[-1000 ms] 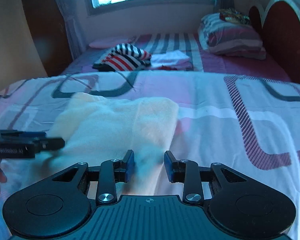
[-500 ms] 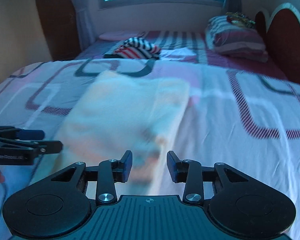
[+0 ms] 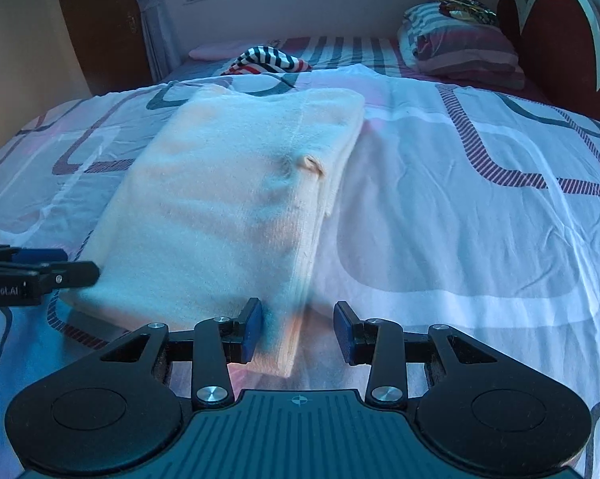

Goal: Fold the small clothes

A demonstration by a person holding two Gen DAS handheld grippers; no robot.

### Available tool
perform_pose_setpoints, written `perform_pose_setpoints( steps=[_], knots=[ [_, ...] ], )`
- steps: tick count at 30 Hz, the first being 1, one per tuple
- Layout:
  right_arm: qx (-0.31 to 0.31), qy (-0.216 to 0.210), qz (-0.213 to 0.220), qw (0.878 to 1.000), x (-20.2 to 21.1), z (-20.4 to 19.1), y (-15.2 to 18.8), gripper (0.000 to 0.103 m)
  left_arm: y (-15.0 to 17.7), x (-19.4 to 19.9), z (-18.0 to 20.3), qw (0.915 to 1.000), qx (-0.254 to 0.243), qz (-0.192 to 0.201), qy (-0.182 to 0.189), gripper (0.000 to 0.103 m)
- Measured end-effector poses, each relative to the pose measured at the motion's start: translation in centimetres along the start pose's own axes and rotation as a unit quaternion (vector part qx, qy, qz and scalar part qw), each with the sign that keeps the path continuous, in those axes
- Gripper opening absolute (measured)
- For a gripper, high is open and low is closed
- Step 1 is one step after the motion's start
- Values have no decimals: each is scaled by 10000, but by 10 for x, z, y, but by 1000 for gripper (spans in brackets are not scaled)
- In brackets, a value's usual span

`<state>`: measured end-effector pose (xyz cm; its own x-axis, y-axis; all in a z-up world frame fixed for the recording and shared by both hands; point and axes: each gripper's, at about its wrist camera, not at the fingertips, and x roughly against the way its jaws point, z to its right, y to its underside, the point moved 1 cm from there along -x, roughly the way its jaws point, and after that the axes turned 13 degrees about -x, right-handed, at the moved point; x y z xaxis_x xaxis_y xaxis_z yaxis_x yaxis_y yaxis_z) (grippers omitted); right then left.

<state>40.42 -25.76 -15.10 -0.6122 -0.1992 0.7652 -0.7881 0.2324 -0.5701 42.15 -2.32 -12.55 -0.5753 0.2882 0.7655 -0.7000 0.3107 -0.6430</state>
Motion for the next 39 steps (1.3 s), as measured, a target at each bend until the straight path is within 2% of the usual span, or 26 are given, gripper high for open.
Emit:
perform_pose_setpoints(
  steps=[5,10,15,16,18,21,23,26,28,31,34,36,39],
  knots=[
    [-71,12,34,10000,0,2,3,39,1,-1,2,10000,-39,-22,-42,72],
    [-157,72,102,9998,-2,8,5,51,3,-1,3,9999,-120,5,-67,72],
    [-192,63,21,9998,-1,8,3,52,-1,4,0,9998,-161,-101,-48,72],
    [-240,64,0,9997,3,8,0,52,-3,10,-3,9998,-169,-32,-36,70],
    [-292,-30,322,9990,21,10,-5,52,-8,16,-16,9997,-99,200,17,71],
    [-808,-509,379,9947,25,25,-19,52,-22,8,-38,9990,235,300,248,71],
    [-1201,-789,385,9889,18,33,-32,52,-33,-4,-48,9968,499,278,551,71],
    [-1731,-1264,224,9765,-4,45,-51,52,-47,-25,-56,9929,730,231,908,71],
    [-2116,-1644,37,9634,-20,54,-60,52,-52,-39,-59,9901,868,130,1093,71],
    [-2386,-1778,-48,9547,-38,65,-71,57,-57,-58,-65,9830,1154,-19,1429,71],
    [-2489,-1897,-162,9496,-52,75,-79,57,-61,-70,-69,9796,1199,3,1612,71],
    [-2554,-2036,-222,9449,-59,80,-81,57,-62,-77,-72,9734,1380,16,1829,72],
    [-2655,-2309,-305,9355,-67,82,-86,64,-66,-87,-75,9647,1521,15,2148,71]
  ],
)
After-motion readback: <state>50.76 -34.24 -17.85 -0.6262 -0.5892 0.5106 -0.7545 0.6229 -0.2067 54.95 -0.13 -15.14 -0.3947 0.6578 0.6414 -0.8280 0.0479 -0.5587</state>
